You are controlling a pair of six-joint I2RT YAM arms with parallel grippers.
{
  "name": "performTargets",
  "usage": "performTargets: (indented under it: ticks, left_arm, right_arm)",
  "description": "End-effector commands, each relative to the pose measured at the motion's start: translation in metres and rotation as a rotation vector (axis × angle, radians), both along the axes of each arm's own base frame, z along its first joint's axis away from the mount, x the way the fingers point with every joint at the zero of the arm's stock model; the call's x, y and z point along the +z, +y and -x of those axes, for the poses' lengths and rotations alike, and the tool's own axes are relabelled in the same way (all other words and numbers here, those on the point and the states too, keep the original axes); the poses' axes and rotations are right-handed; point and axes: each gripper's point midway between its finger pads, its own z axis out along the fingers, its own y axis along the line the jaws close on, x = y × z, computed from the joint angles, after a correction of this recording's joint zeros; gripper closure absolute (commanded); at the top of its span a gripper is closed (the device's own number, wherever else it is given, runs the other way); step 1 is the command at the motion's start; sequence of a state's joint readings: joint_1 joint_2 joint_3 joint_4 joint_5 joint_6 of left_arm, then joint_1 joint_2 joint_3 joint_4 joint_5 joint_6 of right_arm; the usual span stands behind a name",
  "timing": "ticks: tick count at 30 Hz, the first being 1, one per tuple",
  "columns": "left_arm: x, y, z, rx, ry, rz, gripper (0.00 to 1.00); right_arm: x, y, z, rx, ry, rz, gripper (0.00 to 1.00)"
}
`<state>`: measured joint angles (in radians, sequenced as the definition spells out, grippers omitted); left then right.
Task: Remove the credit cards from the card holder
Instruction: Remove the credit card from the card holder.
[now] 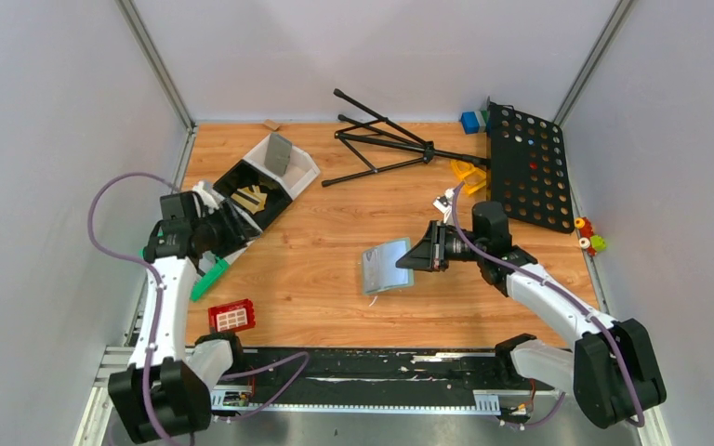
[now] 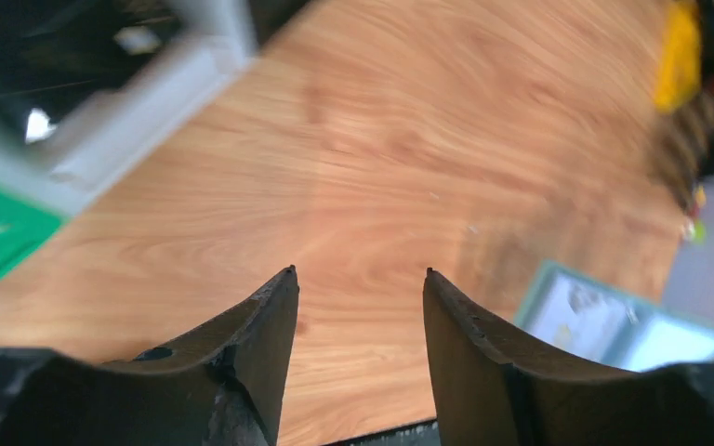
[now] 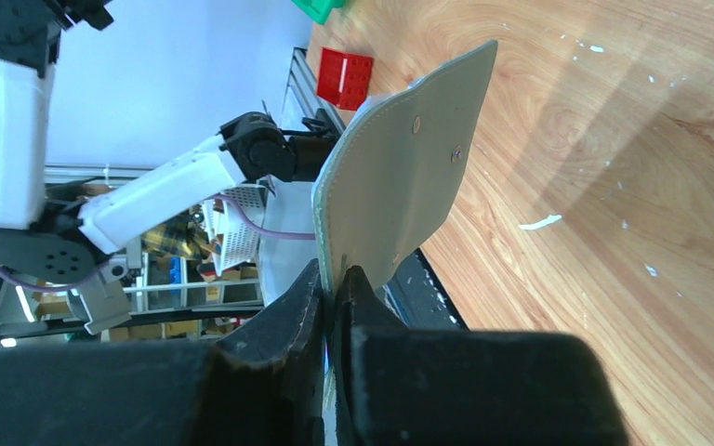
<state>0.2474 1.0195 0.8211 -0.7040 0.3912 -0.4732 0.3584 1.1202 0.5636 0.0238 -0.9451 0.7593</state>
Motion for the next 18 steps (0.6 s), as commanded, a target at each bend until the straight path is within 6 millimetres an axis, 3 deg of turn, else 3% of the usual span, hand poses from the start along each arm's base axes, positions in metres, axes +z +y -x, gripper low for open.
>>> performTargets:
  ticks: [1,3,4,10,18]
  left_arm:
    - [0.045,-0.075,0.009,-0.318,-0.228,0.151,0.31]
    - [0.053,-0.097,0.017,-0.381,-0.277,0.230,0.17]
    - [0.056,-0.106,0.021,-0.401,-0.300,0.265,0.14]
    - [0.070,-0.157,0.042,-0.500,-0.403,0.468,0.13]
    - [0.076,-0.202,0.053,-0.596,-0.426,0.639,0.14]
  right_arm:
    - [0.030,0.006,0.000,0.033,-0.065,-0.117,1.00]
    - [0.037,0.007,0.001,0.040,-0.065,-0.139,1.00]
    - [0.042,0.007,0.002,0.043,-0.070,-0.149,1.00]
    - [0.077,0.007,0.007,0.049,-0.111,-0.206,1.00]
    - [0.115,0.007,0.014,0.069,-0.129,-0.291,1.00]
